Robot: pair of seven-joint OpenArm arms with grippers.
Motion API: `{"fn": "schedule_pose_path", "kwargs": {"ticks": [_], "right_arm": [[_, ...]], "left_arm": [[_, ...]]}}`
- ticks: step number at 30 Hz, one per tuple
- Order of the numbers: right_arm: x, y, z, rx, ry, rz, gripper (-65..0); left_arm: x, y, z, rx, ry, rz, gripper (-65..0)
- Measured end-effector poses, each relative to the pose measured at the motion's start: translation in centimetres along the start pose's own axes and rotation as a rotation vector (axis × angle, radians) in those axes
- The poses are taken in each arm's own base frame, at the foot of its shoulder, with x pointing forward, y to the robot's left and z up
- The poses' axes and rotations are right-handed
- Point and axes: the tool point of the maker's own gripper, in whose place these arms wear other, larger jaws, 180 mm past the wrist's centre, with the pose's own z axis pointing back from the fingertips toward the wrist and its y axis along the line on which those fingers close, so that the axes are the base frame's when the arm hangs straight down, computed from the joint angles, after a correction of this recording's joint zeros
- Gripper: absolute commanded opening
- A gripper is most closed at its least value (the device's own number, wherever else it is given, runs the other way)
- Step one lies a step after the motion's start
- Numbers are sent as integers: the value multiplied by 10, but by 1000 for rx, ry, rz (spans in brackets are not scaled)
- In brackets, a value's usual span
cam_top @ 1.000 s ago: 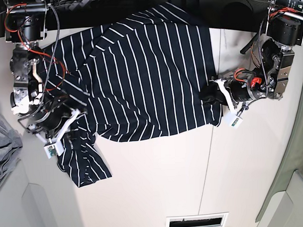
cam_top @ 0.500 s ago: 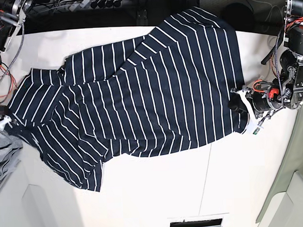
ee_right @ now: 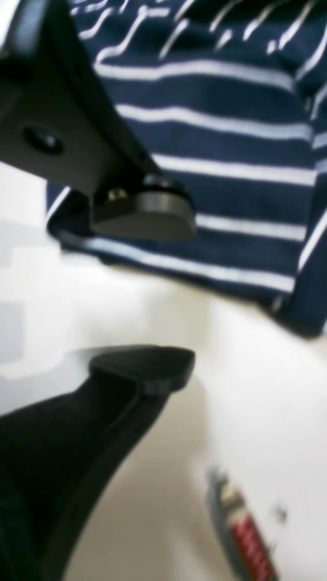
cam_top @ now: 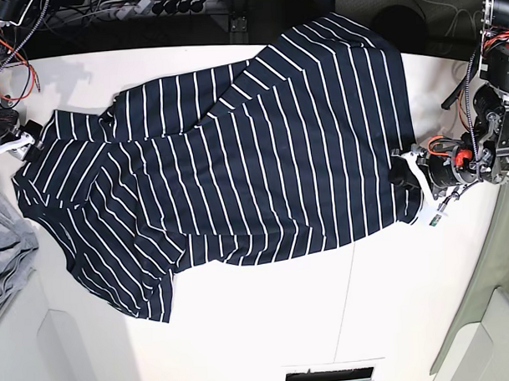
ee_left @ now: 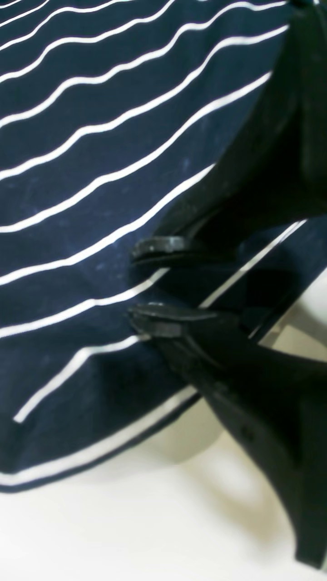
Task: Layout the t-shirt on the table in an organized manner, then fold the t-shirt properly
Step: 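Grasp the shirt edges with both grippers and pull them outward to spread, then grasp the shirt hem with the left gripper and pull it outward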
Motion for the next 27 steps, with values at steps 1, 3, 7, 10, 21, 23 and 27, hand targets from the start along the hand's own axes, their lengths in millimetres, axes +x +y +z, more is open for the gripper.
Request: {"fn": "schedule_pose_path", "kwargs": {"ticks": [1,3,7,10,21,23,27], "right_arm": [[-3,4,-1,8,2,-8,-277],[-5,9,-3,18,-7,-18,-277],[0,9,-3,19,-35,-20,-276],[1,9,-3,18,-41,-19,-251],[1,8,-3,13,-42,-15,-198],[-1,7,-4,12,-37,-18,-198],[0,8,-4,16,-38,-22,-199]], "left_arm": [[-1,1,6,-15,15,0,-474],[-6,-2,21,-66,55,-12,-474],[28,-17,52,-158,-29,-38,-469],[52,-28,70,-196,-87,-69,-441],[-36,4,128,-212,-227,415,-421],[-70,-5,129,-220,-206,506,-389],[-125,-34,123,-246,-139,633,-319]]}}
